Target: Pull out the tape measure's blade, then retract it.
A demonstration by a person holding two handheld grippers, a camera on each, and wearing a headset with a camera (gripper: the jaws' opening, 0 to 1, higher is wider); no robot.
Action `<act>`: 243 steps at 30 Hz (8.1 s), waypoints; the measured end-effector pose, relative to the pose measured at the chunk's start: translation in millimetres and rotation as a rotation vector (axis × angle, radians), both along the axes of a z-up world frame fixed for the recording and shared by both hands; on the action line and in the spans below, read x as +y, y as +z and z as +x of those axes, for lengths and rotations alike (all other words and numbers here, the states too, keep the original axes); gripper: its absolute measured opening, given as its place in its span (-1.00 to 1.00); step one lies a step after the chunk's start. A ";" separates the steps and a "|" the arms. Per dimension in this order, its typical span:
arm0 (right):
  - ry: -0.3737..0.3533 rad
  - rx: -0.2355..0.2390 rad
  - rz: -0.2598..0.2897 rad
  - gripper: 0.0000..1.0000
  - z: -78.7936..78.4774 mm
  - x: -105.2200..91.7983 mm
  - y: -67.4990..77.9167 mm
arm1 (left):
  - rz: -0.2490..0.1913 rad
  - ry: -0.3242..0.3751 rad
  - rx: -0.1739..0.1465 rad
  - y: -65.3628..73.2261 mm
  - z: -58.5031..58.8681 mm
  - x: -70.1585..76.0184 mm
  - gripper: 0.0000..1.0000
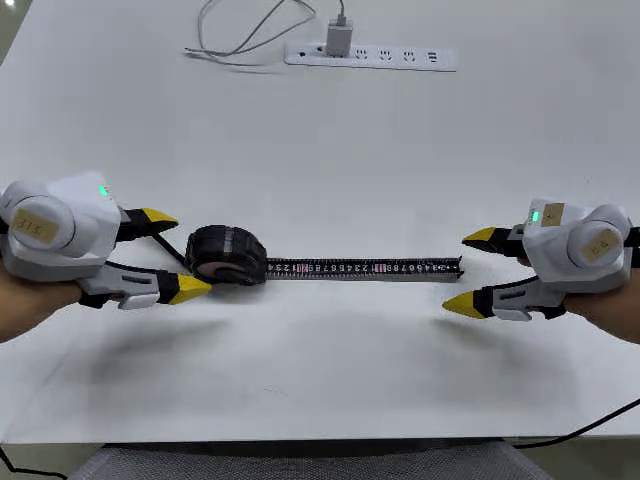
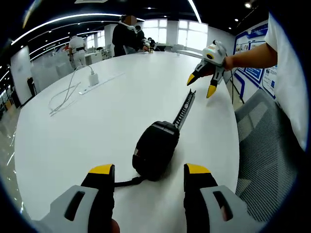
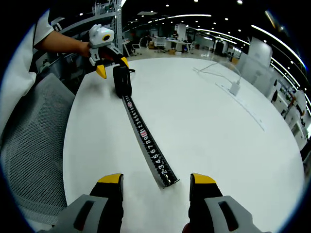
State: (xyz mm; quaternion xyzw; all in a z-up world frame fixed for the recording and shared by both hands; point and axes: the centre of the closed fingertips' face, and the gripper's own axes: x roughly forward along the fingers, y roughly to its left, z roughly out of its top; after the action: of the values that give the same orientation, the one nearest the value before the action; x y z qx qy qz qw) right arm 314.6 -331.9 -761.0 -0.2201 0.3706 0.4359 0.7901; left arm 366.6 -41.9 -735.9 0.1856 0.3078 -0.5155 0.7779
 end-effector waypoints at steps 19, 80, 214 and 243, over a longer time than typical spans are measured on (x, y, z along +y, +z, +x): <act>-0.092 -0.041 0.039 0.26 -18.8 6.9 10.7 | -0.086 0.174 -0.002 11.8 -21.2 21.8 0.30; -0.294 -0.072 0.170 0.81 -63.9 3.1 12.0 | -0.189 0.328 0.017 7.0 -72.6 37.7 0.78; -0.002 -0.029 0.017 -0.22 3.1 -17.1 3.0 | -0.164 0.888 0.022 -21.4 15.9 -32.3 0.25; 0.195 0.035 -0.099 -0.46 12.0 -14.5 -17.5 | -0.172 0.891 0.028 -21.4 16.4 -31.5 0.20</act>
State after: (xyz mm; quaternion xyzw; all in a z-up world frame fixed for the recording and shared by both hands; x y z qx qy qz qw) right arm 326.6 -346.4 -778.5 -0.2862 0.3825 0.4955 0.7254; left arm 382.9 -73.5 -757.3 -0.0373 0.3241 -0.1567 0.9322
